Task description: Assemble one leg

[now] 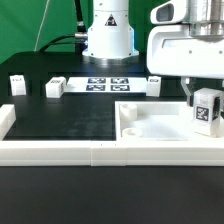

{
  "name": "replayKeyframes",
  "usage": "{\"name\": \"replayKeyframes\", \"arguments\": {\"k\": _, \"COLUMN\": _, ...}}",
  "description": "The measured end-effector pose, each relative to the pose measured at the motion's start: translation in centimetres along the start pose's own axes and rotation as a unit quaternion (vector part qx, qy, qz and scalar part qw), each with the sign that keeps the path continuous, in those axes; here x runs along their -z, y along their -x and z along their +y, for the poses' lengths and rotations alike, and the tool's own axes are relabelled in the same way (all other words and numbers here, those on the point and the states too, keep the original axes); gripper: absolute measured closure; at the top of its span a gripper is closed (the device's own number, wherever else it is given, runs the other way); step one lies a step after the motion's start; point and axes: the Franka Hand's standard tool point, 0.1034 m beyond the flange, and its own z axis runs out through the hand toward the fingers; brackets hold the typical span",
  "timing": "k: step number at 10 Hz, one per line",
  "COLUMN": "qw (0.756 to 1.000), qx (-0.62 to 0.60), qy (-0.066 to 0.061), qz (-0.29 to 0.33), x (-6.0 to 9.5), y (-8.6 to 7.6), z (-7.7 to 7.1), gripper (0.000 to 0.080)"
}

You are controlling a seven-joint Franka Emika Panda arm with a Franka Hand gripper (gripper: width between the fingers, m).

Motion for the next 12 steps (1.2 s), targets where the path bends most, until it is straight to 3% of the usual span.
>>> {"name": "replayKeyframes", "arguments": {"k": 4, "qw": 0.982, "qx": -0.189, "qy": 0.002, "qz": -0.007, "x": 0.02, "y": -0.01, "z": 0.22, "gripper": 0.0509}}
{"name": "replayKeyframes", "arguments": {"k": 7, "qw": 0.984, "qx": -0.176, "qy": 0.002, "qz": -0.009, "x": 0.01, "y": 0.12, "z": 0.19, "gripper": 0.0502}}
{"name": "replayKeyframes", "arguments": {"k": 8, "qw": 0.986, "qx": -0.166, "qy": 0.002, "qz": -0.01, "x": 0.01, "y": 0.28, "z": 0.15, "gripper": 0.0317}}
{"name": "replayKeyframes", "arguments": {"k": 9, "qw": 0.994, "qx": -0.107, "qy": 0.002, "qz": -0.009, "x": 0.05, "y": 0.4, "z": 0.04, "gripper": 0.0205}}
{"name": "replayKeyframes", "arguments": {"k": 12, "qw": 0.997, "qx": 0.083, "qy": 0.001, "qz": -0.005, "x": 0.26, "y": 0.51, "z": -0.37, "gripper": 0.0153}}
